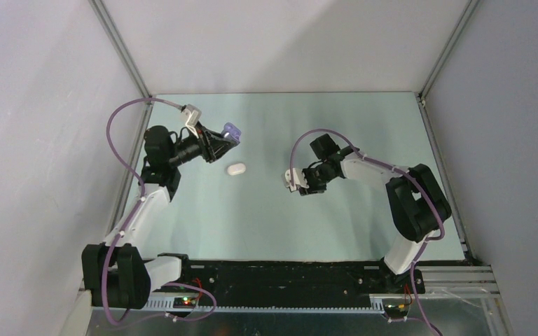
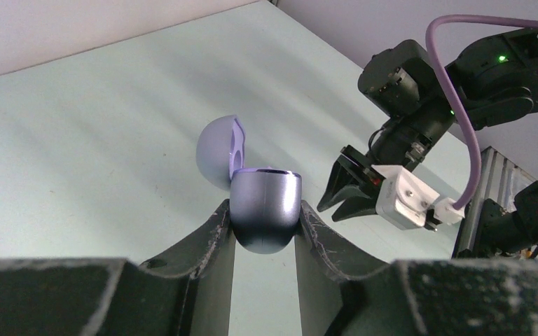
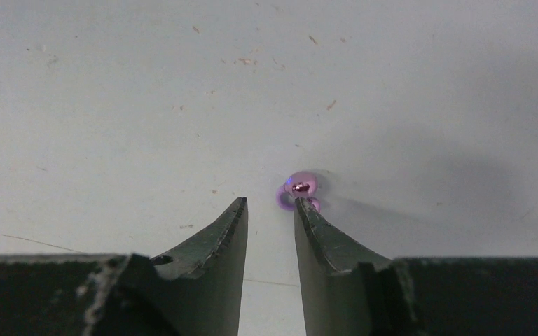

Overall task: Insert the wireless bluetooth earbuds into the charging case
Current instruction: Pick up the left earbud from the center of the board.

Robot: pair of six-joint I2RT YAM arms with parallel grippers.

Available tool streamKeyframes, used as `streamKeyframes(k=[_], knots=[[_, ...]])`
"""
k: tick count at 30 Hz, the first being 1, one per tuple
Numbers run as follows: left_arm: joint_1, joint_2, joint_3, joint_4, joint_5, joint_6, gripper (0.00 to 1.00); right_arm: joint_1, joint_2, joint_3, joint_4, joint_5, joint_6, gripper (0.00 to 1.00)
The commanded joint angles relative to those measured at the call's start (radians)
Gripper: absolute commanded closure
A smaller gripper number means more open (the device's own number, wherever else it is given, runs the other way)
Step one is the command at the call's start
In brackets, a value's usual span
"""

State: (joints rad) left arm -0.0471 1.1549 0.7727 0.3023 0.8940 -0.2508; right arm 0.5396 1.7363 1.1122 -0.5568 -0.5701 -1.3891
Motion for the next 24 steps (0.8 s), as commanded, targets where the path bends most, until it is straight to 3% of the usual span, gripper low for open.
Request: streamKeyframes(k=[1, 24], knots=[[0.004, -0.023, 0.055, -0.013, -0.002, 0.039, 1.00, 0.023, 0.012, 0.031, -0.027, -0.035, -0.084, 0.66], [0.009, -0.008, 0.069, -0.031, -0.016, 0.045, 1.00, 0.016, 0.083, 0.031, 0.082, 0.077, -0.097, 0.69]])
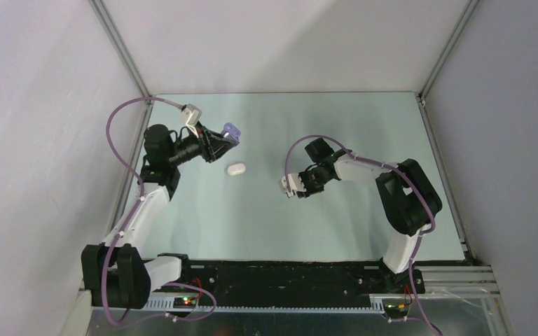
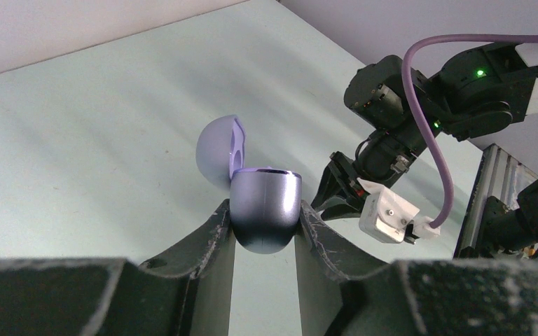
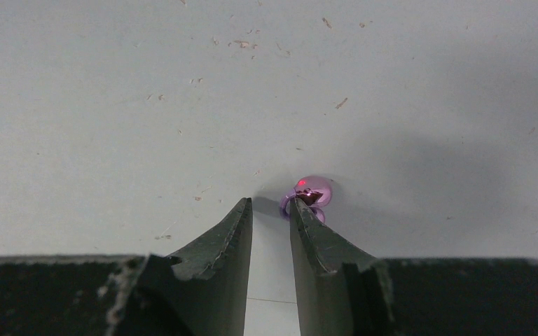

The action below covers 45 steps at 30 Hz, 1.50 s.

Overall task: Insert the wireless bluetooth earbuds into the charging case
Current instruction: Pick up the left earbud from the center of the board, then insert the left earbud into the left side groove of the charging case.

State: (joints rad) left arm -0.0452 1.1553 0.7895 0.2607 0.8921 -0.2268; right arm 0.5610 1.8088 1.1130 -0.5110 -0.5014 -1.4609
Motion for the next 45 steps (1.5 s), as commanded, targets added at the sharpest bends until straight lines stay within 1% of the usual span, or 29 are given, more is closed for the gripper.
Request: streamKeyframes(k=[1, 11, 17, 19, 22, 29, 31, 32, 33, 34, 35, 36, 37, 38, 39, 40, 43, 45], knots=[[0.008, -0.008, 0.052, 0.012, -0.015, 0.021, 1.00, -0.006, 0.012, 0.030, 0.044, 0.009, -0.025, 0.69], [0.007, 0.000, 0.059, 0.011, -0.019, 0.021, 1.00, -0.009, 0.025, 0.030, 0.163, 0.031, 0.012, 0.70], [0.008, 0.006, 0.062, 0.013, -0.020, 0.021, 1.00, -0.007, 0.031, 0.031, 0.230, 0.059, 0.100, 0.73], [0.009, 0.008, 0.063, 0.015, -0.019, 0.021, 1.00, -0.009, 0.036, 0.041, 0.239, 0.064, 0.121, 0.75], [0.009, 0.013, 0.065, 0.016, -0.020, 0.020, 1.00, -0.010, 0.049, 0.073, 0.211, 0.066, 0.145, 0.84], [0.009, 0.020, 0.063, 0.036, -0.007, 0.018, 1.00, -0.022, 0.040, 0.130, 0.154, 0.055, 0.197, 0.99], [0.008, 0.017, 0.052, 0.074, 0.021, 0.013, 1.00, -0.034, 0.014, 0.179, 0.061, 0.025, 0.239, 1.00], [0.008, 0.016, 0.042, 0.119, 0.031, 0.009, 1.00, -0.038, -0.007, 0.233, 0.030, -0.005, 0.289, 1.00], [0.009, 0.017, 0.036, 0.147, 0.057, -0.007, 1.00, -0.049, -0.017, 0.268, -0.051, -0.026, 0.320, 1.00], [0.009, 0.023, 0.023, 0.215, 0.069, -0.034, 1.00, -0.059, -0.030, 0.364, -0.100, -0.077, 0.392, 1.00], [0.007, 0.026, 0.020, 0.244, 0.090, -0.048, 1.00, -0.064, -0.032, 0.418, -0.203, -0.102, 0.433, 1.00], [0.003, 0.039, 0.022, 0.281, 0.104, -0.070, 1.00, -0.071, -0.033, 0.535, -0.248, -0.150, 0.532, 1.00], [-0.006, 0.046, 0.022, 0.300, 0.133, -0.078, 1.00, -0.072, -0.034, 0.588, -0.308, -0.172, 0.587, 1.00], [-0.011, 0.059, 0.022, 0.337, 0.148, -0.084, 1.00, -0.073, -0.035, 0.691, -0.332, -0.209, 0.682, 1.00], [-0.025, 0.063, 0.023, 0.365, 0.169, -0.085, 1.00, -0.072, -0.037, 0.739, -0.362, -0.230, 0.727, 1.00], [-0.031, 0.073, 0.023, 0.379, 0.184, -0.085, 1.00, -0.066, -0.039, 0.814, -0.375, -0.256, 0.806, 1.00], [-0.059, 0.091, 0.038, 0.441, 0.205, -0.084, 1.00, -0.036, -0.051, 0.939, -0.360, -0.265, 0.919, 1.00], [-0.071, 0.104, 0.049, 0.471, 0.224, -0.076, 1.00, -0.007, -0.064, 0.962, -0.324, -0.266, 0.978, 1.00]])
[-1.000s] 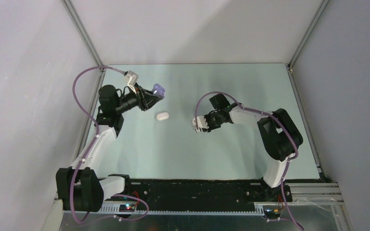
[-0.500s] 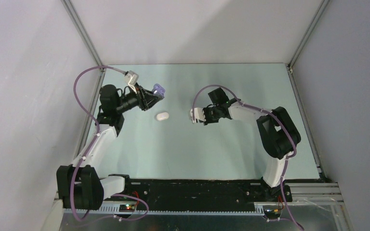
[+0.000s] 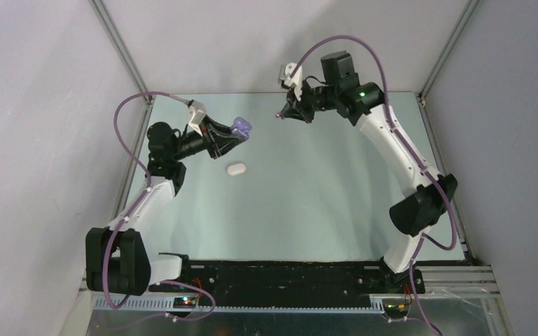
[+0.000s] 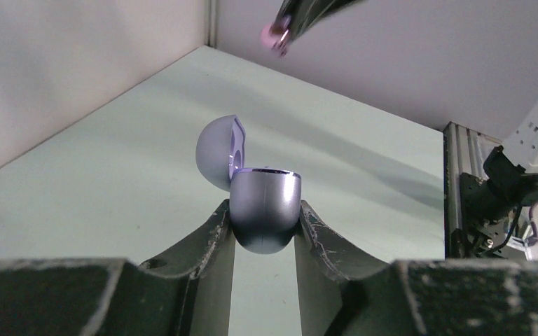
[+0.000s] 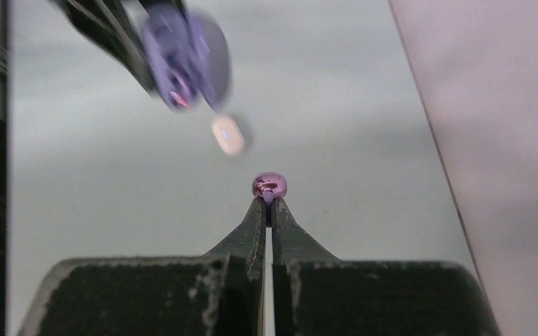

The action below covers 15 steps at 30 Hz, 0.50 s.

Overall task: Insert the wireless bluetooth earbuds into the charging case
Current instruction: Insert the left earbud into the left side groove of the charging case.

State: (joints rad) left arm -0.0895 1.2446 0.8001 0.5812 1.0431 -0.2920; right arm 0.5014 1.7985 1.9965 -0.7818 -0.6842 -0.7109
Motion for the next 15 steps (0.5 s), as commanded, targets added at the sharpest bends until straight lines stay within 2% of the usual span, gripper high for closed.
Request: streamKeyframes(k=[1, 9, 12, 15], knots=[[-0.030, 0.020, 0.042, 0.156, 0.085, 0.001, 1.00, 0.075, -0.058, 0.079, -0.017, -0.078, 0.237, 1.00], [-0.046, 0.006, 0.043, 0.165, 0.130, 0.027, 1.00, 0.168, -0.111, 0.002, 0.148, -0.081, 0.288, 1.00], [-0.046, -0.013, 0.047, 0.166, 0.139, -0.012, 1.00, 0.178, -0.143, -0.105, 0.251, -0.067, 0.343, 1.00], [-0.046, -0.026, 0.055, 0.176, 0.142, -0.067, 1.00, 0.179, -0.201, -0.233, 0.425, -0.046, 0.399, 1.00]])
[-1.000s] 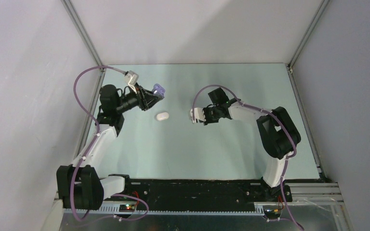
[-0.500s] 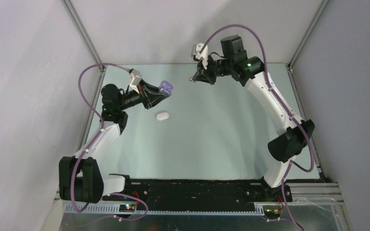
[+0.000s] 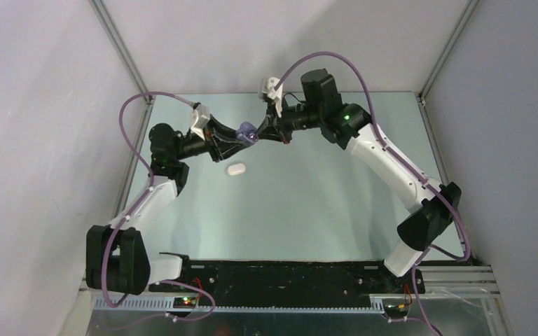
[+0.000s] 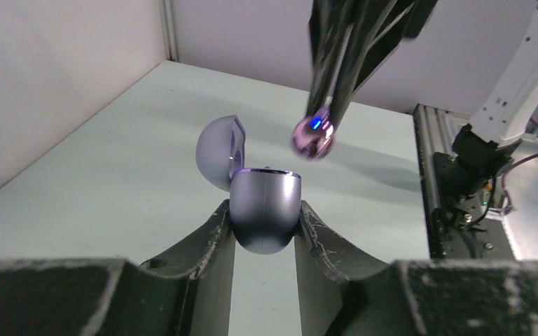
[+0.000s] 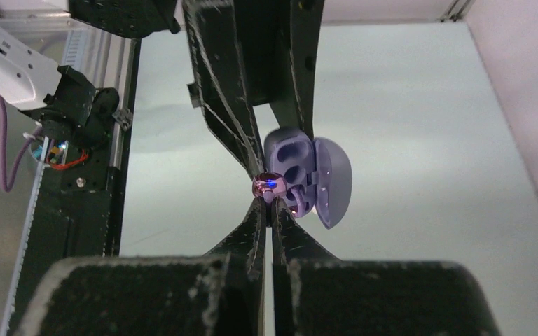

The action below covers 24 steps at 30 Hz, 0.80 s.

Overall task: Insert the wireless bluetooth earbuds into the charging case
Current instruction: Insert the left earbud into the left side groove of the charging case.

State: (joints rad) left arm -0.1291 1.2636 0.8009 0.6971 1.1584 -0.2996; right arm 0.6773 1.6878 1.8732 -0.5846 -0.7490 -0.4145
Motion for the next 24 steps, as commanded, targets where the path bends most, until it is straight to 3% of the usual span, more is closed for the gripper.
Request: streamKeyframes(k=[1, 4, 16, 24], knots=[[-0.006, -0.053, 0.058, 0.060, 0.026, -0.078, 1.00, 0.004, -0.104, -0.136, 0.306, 0.034, 0.131, 1.00], [-0.006, -0.070, 0.066, 0.048, 0.027, -0.105, 1.00, 0.007, -0.154, -0.238, 0.425, 0.056, 0.190, 1.00], [-0.008, -0.069, 0.091, -0.001, 0.050, -0.164, 1.00, 0.011, -0.199, -0.332, 0.635, 0.055, 0.333, 1.00], [-0.014, -0.080, 0.105, -0.023, 0.041, -0.162, 1.00, 0.023, -0.171, -0.335, 0.668, 0.047, 0.353, 1.00]])
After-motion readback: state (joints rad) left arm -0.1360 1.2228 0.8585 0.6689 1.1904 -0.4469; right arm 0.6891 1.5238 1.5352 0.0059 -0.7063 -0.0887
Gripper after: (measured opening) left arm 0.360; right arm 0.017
